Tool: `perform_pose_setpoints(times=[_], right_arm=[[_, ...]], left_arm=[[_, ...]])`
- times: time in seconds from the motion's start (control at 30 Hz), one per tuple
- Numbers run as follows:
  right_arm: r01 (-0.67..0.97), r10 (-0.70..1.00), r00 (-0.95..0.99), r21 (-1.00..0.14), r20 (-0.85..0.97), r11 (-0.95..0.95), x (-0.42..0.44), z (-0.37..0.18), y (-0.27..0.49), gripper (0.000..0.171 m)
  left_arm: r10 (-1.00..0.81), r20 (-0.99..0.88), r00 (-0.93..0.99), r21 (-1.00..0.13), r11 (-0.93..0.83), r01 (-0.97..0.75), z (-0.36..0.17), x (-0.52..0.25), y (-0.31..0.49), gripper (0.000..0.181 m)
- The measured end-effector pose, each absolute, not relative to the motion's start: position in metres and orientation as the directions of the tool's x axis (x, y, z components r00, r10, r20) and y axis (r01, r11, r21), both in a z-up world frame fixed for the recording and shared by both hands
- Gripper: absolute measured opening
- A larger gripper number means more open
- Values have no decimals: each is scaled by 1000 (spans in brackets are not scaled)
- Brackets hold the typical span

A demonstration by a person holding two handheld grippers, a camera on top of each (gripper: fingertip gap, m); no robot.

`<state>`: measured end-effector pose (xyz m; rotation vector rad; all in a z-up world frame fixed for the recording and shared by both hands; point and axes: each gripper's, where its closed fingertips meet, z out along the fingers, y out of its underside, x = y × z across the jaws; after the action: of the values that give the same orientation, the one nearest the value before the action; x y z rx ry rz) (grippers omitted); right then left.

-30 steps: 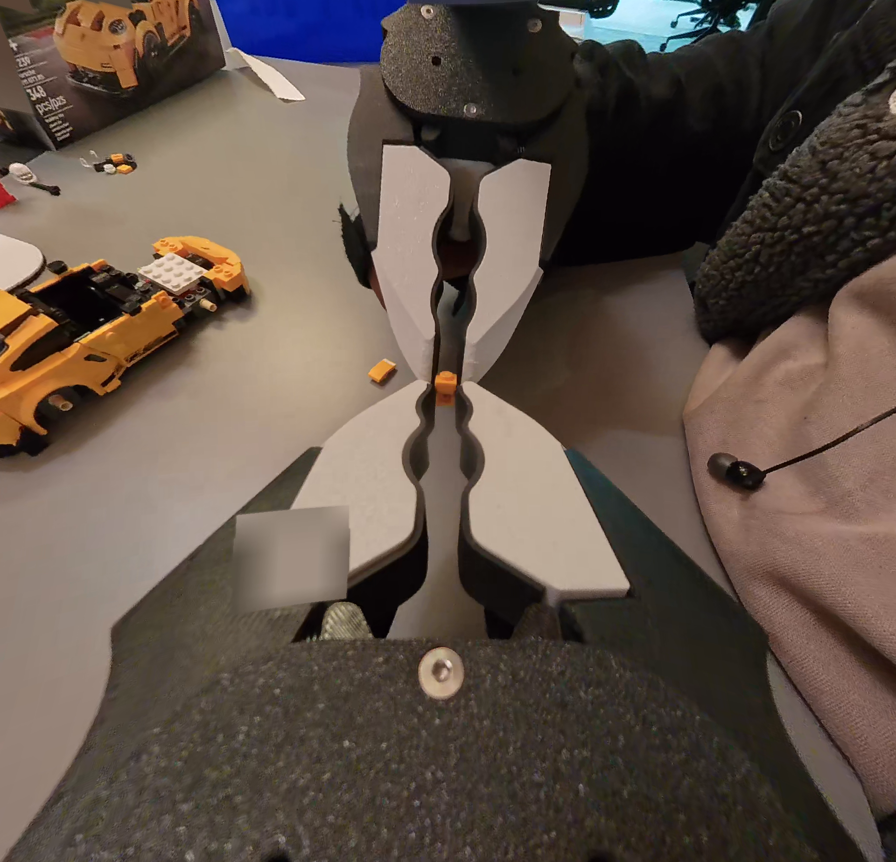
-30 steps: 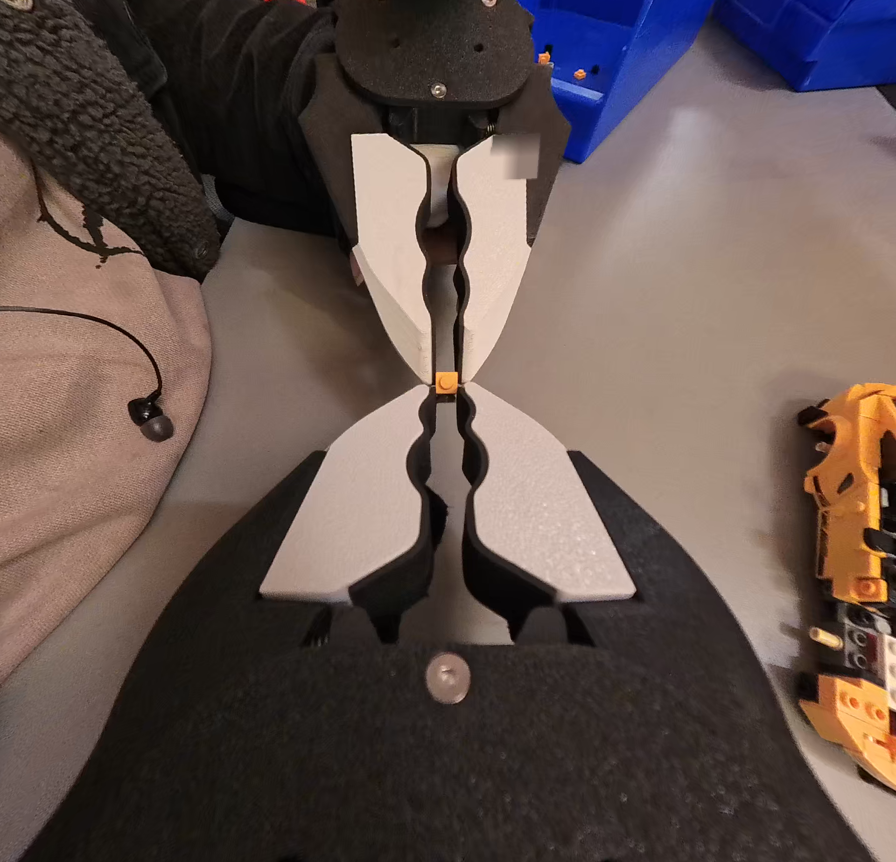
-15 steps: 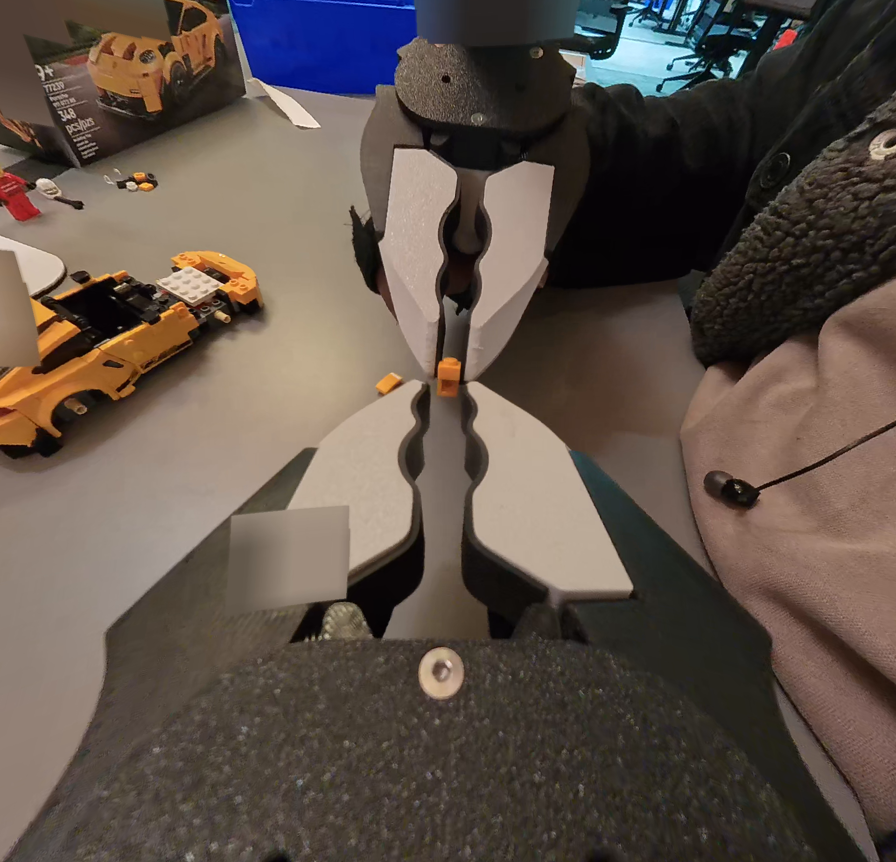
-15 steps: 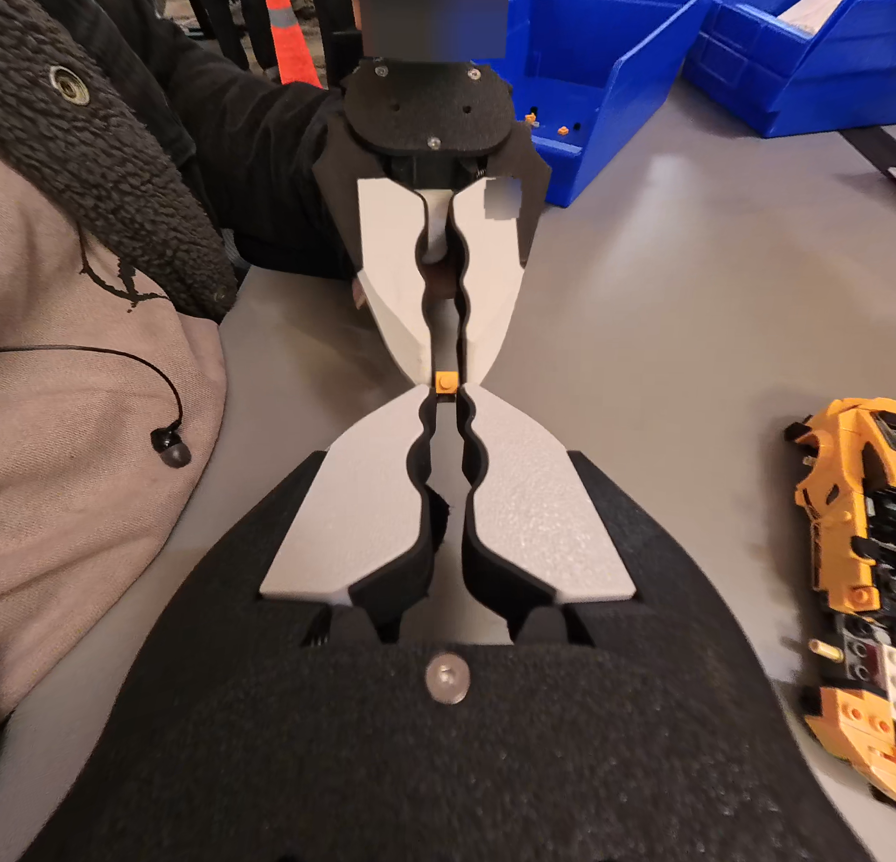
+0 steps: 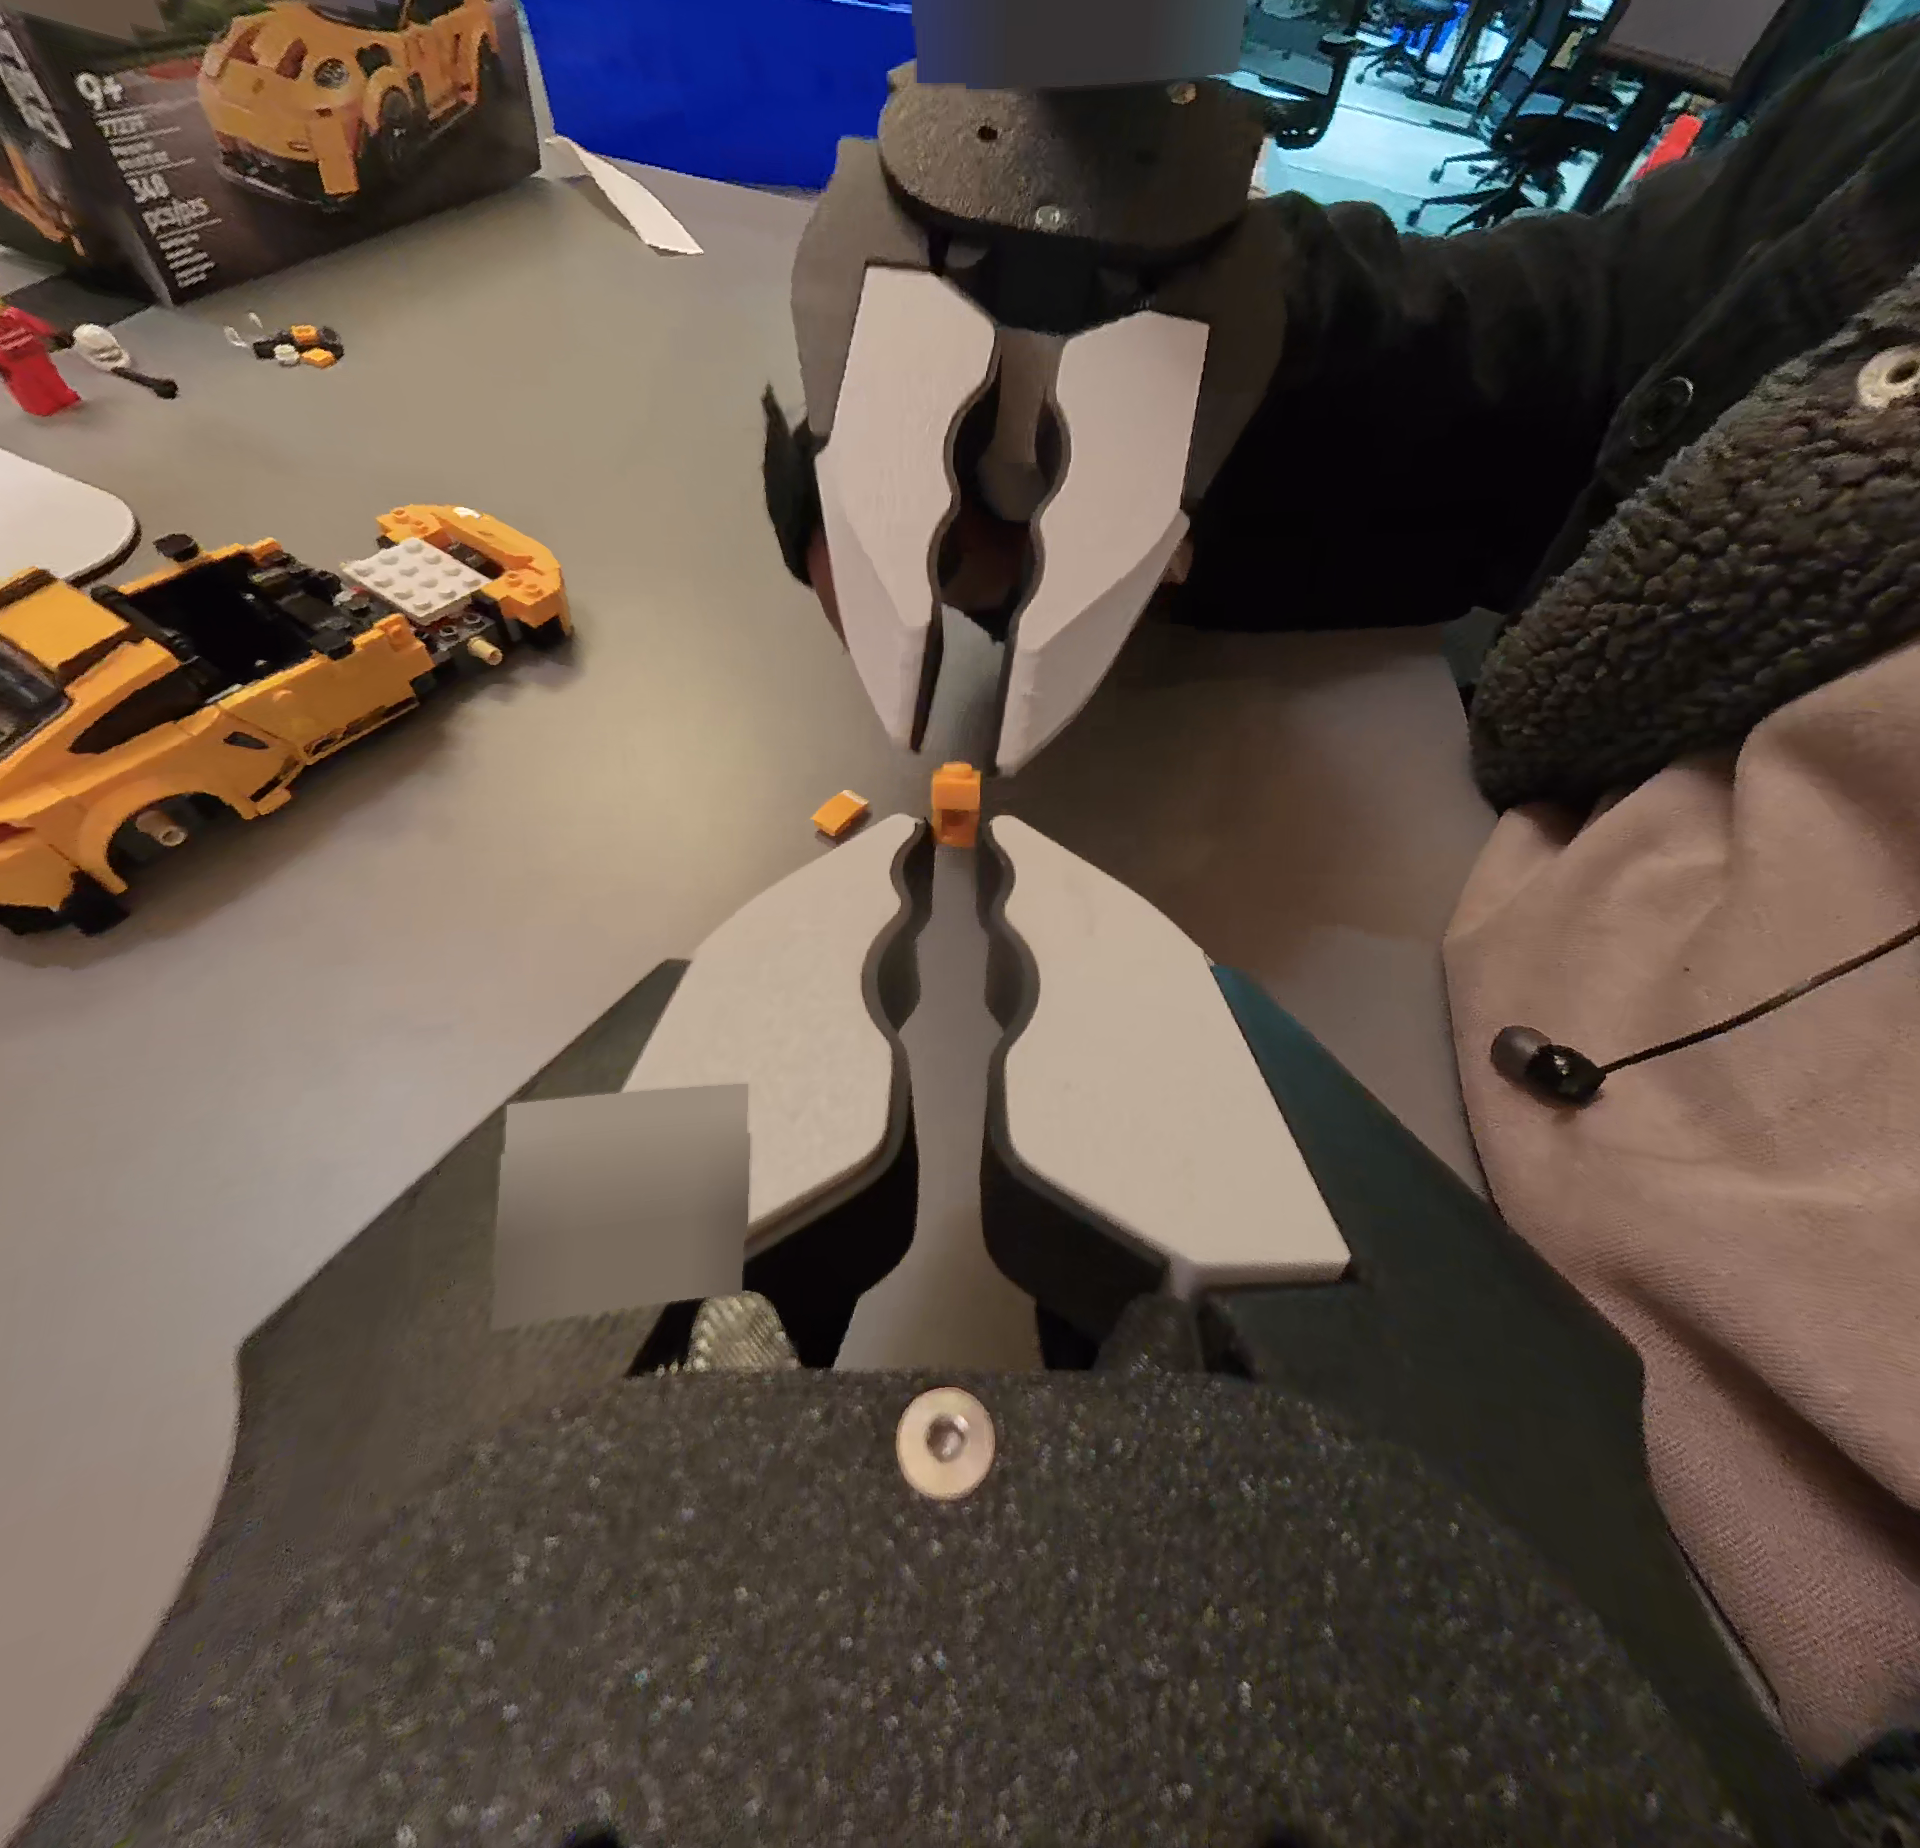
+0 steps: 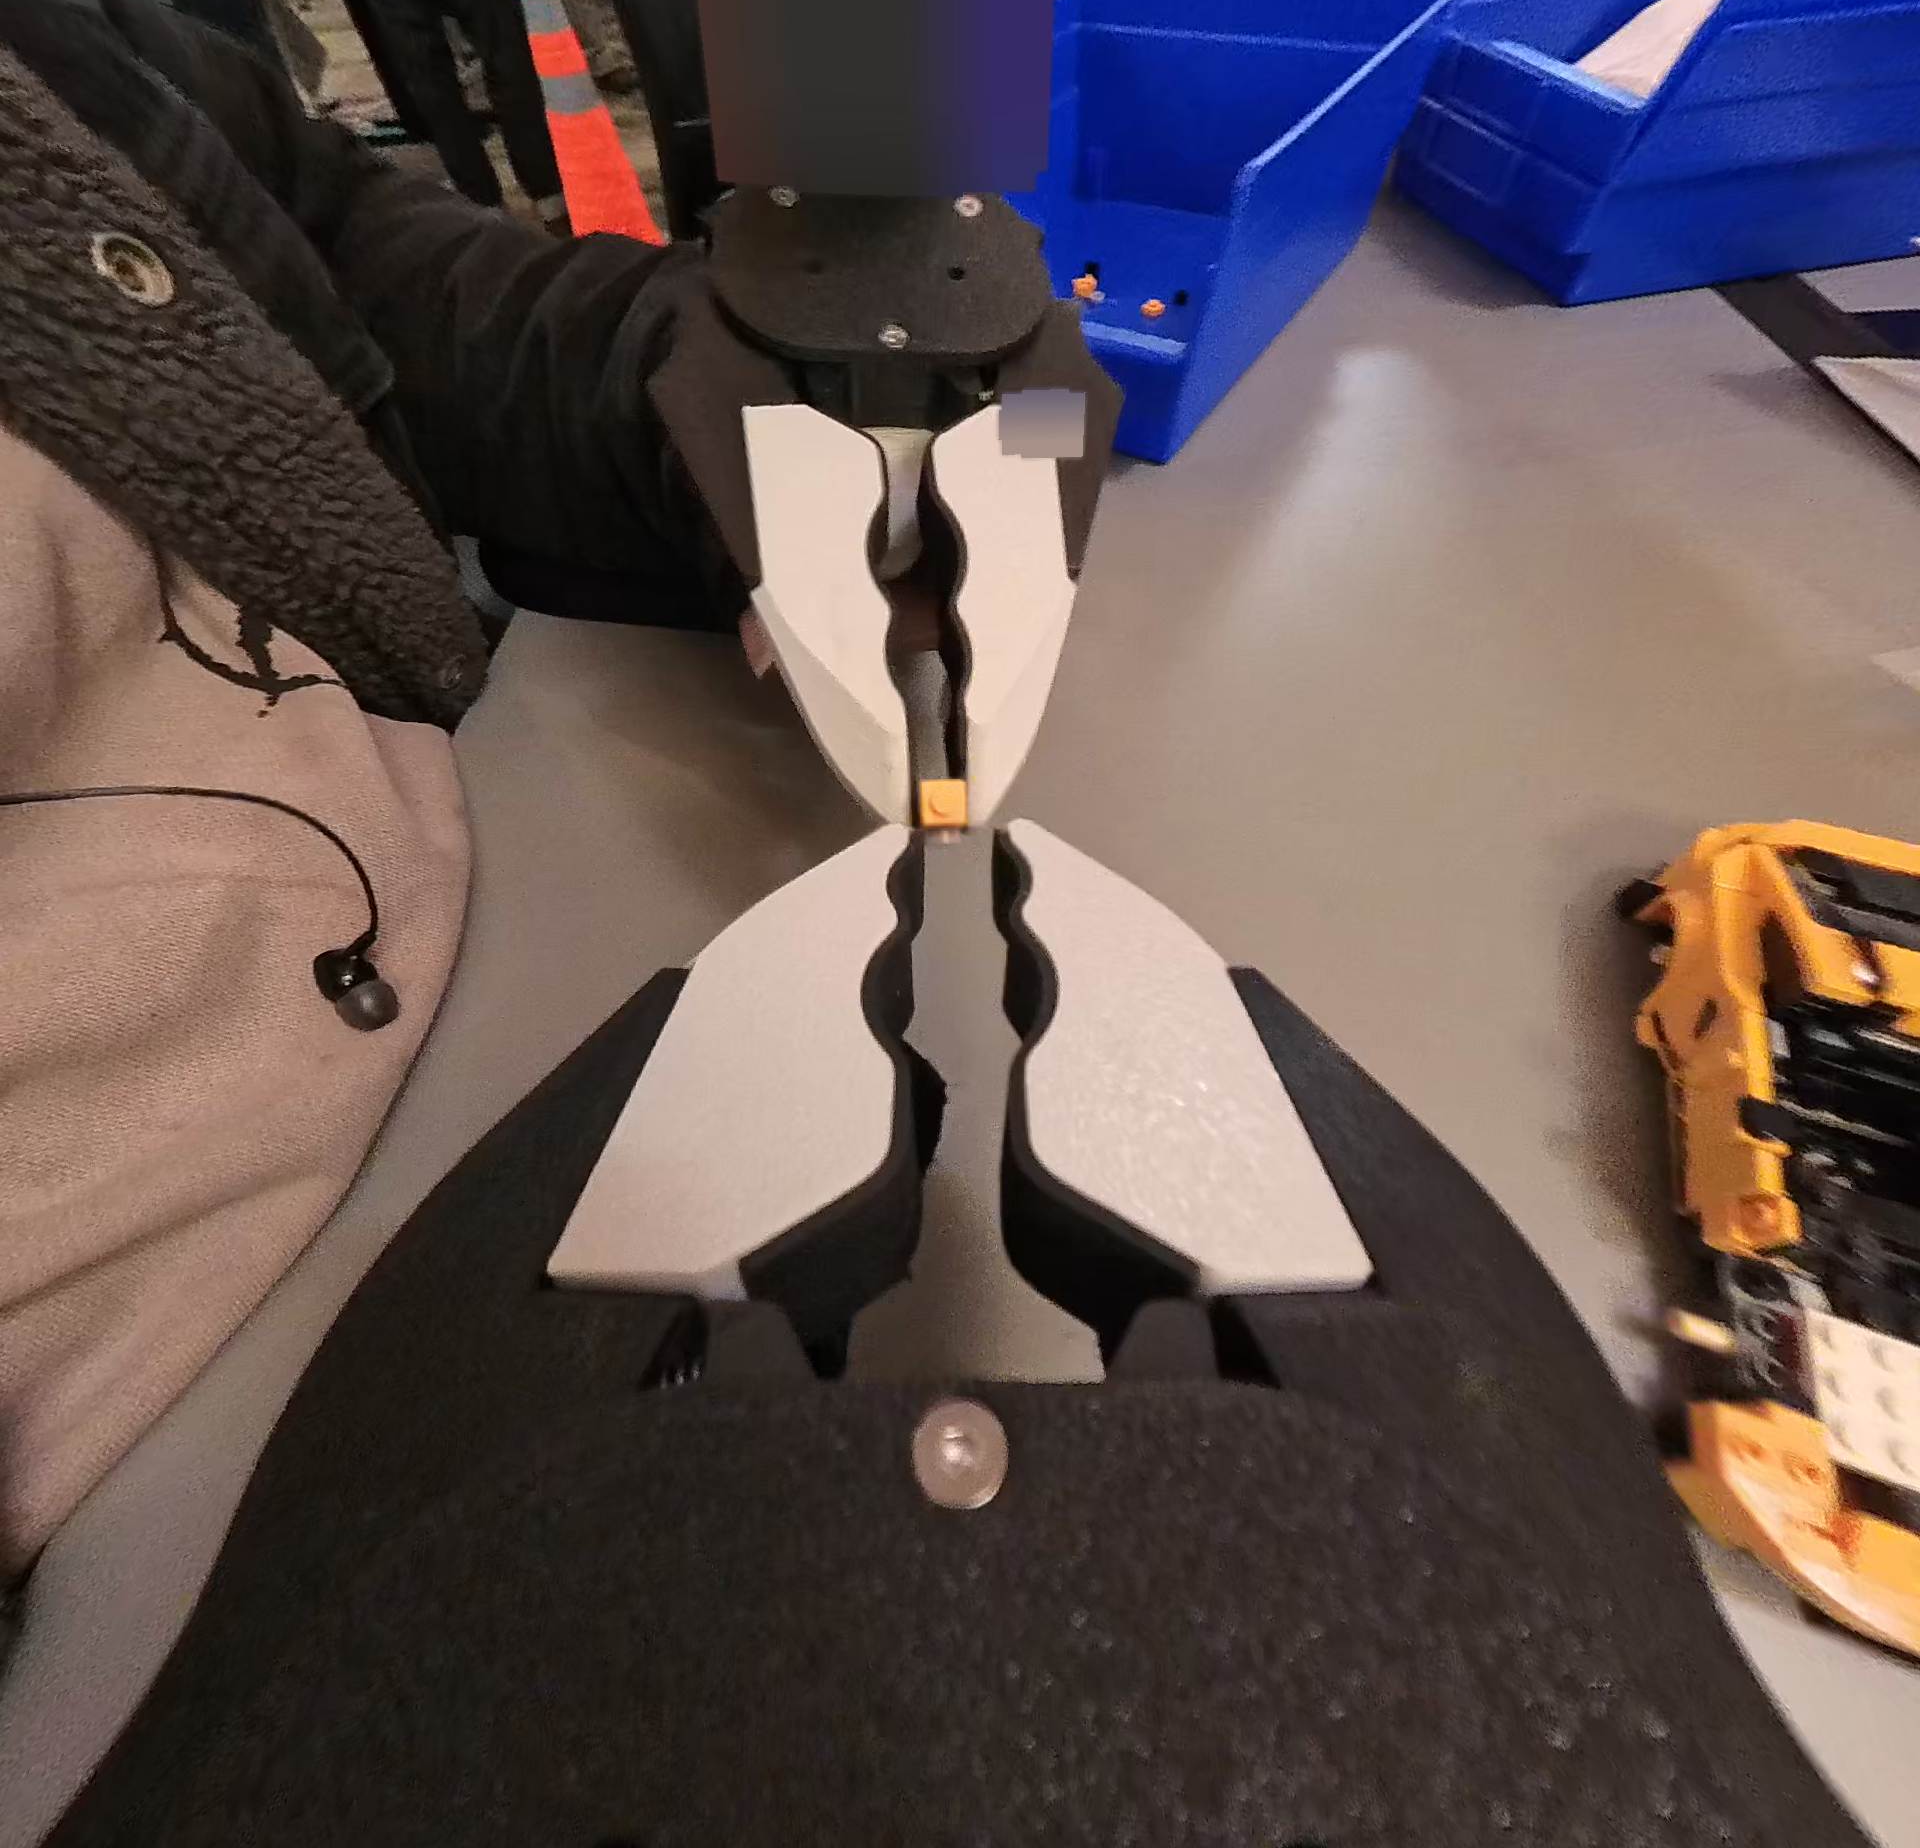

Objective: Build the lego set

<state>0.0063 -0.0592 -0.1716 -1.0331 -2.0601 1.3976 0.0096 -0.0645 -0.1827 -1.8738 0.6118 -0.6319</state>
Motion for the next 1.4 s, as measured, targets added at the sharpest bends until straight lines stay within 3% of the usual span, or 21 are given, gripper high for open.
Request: perform_pose_setpoints(times=[0.17,0.43,0.73,0.77,0.9,1.13,1.4], right_arm=[[417,845,-535,-870,-2,262,14,-175,-18,20],[619,842,-539,-663,32,421,43,-225,5,22],[690,870,-493,-610,-2,389,26,-252,-7,17],[688,875,-484,-618,1,381,24,-250,-7,8],[700,893,-448,-637,-38,324,21,-247,-5,7],[492,840,-511,-863,-181,113,6,-188,-31,7],[480,822,-490,-877,-290,-23,-5,-178,-45,7]], left_arm=[[-633,186,752,-925,-371,-84,-182,3,-61,7],[-607,202,769,-912,-403,-79,-189,-1,-57,7],[-578,161,800,-897,-424,-125,-198,-4,-55,7],[-576,152,803,-896,-424,-135,-199,-4,-55,7],[-563,118,818,-895,-417,-158,-200,-6,-53,7],[-568,99,817,-899,-403,-171,-198,-5,-54,7],[-558,60,828,-900,-390,-197,-198,-6,-52,7]])
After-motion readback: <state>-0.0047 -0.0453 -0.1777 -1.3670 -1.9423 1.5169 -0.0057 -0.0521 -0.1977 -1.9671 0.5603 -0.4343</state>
